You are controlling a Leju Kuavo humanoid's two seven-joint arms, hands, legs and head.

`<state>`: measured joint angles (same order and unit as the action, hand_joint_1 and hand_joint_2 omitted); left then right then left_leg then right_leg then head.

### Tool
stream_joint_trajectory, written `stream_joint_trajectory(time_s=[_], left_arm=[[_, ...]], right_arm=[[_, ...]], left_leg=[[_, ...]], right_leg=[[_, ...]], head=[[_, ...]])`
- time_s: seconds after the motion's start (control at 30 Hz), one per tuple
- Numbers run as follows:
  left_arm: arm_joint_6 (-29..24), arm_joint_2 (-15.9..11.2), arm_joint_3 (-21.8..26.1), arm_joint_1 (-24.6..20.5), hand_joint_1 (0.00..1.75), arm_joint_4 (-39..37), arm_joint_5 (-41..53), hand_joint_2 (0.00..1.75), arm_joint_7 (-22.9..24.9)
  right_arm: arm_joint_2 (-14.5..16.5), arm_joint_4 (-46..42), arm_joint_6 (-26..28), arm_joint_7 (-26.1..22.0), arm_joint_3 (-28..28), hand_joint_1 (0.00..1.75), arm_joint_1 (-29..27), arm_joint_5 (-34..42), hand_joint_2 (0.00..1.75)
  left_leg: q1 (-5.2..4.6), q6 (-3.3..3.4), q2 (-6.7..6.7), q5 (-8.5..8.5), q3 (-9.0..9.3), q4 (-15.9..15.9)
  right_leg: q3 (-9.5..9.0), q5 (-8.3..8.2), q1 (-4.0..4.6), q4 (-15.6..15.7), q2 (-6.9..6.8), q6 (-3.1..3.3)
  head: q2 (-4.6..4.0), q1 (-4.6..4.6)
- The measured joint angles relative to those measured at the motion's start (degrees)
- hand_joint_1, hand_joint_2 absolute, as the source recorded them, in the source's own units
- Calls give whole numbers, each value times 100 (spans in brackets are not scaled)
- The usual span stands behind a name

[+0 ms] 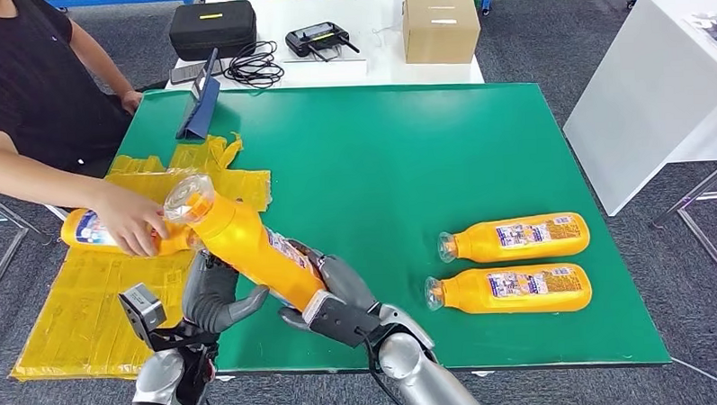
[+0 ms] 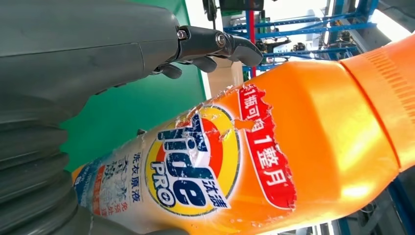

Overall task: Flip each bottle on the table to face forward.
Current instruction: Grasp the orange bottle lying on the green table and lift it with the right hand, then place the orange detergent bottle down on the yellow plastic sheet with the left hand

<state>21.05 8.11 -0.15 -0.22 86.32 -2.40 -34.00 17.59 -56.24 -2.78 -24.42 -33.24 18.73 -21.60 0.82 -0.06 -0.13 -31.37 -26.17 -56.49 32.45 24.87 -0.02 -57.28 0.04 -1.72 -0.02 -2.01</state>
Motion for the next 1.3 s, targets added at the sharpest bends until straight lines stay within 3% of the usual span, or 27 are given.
stream_joint_trajectory(time_s=[0.37, 0.5, 1.3], left_arm=[[207, 4, -22, 141, 0, 49, -190, 175, 27], [206, 4, -26, 234, 172, 50, -173, 175, 92], [497, -59, -29, 369, 175, 52, -259, 175, -26]], right_arm=[[13, 0, 472, 46, -587, 175, -28, -782, 175], [20, 0, 790, 61, -823, 175, -28, -1304, 175], [10, 41, 1027, 148, -1159, 175, -38, -1450, 175]], left_leg=[[2, 0, 0, 0, -6, 0], [1, 0, 3, 0, -4, 0], [1, 0, 4, 0, -8, 0]], right_leg=[[7, 0, 1, 0, 0, 1], [8, 0, 1, 0, 2, 1], [12, 0, 1, 0, 1, 1]], head=[[0, -1], [0, -2], [0, -2]])
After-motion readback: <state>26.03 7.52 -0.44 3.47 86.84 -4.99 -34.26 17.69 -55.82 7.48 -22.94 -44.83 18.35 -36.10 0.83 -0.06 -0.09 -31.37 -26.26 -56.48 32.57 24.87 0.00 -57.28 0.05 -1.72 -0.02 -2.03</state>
